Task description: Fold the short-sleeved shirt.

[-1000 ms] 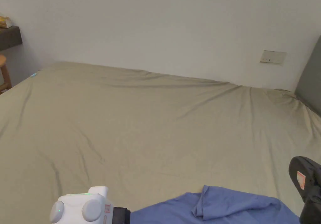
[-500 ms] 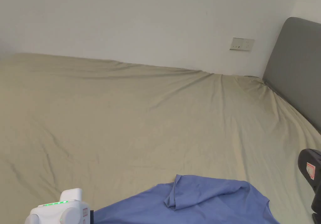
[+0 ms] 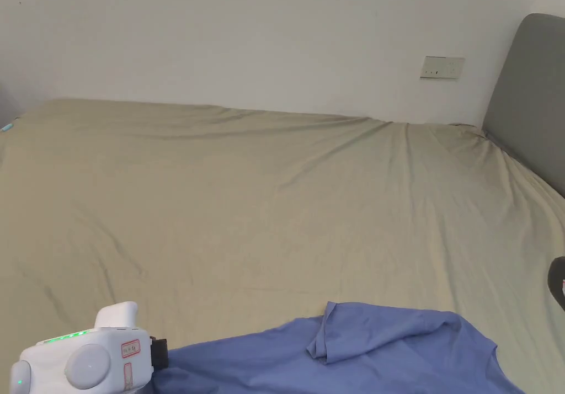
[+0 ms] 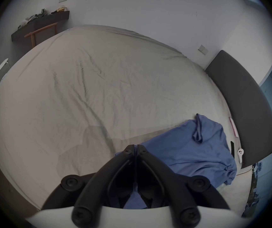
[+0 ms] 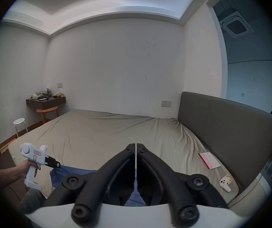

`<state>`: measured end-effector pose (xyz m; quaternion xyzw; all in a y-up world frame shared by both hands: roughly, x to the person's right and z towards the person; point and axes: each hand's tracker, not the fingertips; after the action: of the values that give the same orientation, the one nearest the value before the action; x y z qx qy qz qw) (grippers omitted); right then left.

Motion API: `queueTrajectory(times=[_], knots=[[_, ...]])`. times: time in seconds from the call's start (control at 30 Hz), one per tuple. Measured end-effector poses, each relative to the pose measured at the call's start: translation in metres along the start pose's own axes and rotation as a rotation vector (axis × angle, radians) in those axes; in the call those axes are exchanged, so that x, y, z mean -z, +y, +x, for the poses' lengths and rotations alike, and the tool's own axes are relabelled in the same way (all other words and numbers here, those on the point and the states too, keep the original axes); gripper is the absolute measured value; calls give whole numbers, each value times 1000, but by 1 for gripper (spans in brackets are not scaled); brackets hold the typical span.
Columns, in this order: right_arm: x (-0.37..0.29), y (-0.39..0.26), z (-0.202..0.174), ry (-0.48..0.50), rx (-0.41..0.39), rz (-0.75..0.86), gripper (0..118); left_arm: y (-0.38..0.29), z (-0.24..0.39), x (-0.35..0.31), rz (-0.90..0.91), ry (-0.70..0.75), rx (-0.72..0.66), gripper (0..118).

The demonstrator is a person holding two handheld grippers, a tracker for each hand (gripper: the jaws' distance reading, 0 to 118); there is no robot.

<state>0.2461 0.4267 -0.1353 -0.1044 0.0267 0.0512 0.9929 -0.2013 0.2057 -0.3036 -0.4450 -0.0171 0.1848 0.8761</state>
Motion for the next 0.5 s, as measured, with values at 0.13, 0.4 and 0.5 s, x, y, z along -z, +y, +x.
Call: queueTrajectory(times=[0.13,0.4,0.5], knots=[[13,-4,8,85,-54,-43,27,0,19,-11,31,-14,61,0],[137,-50,72,104,-185,-384,118,-2,46,-23,48,-40,96,0],[217,-91,102,44,-160,-483,118,-2,50,-21,46,-29,116,0]])
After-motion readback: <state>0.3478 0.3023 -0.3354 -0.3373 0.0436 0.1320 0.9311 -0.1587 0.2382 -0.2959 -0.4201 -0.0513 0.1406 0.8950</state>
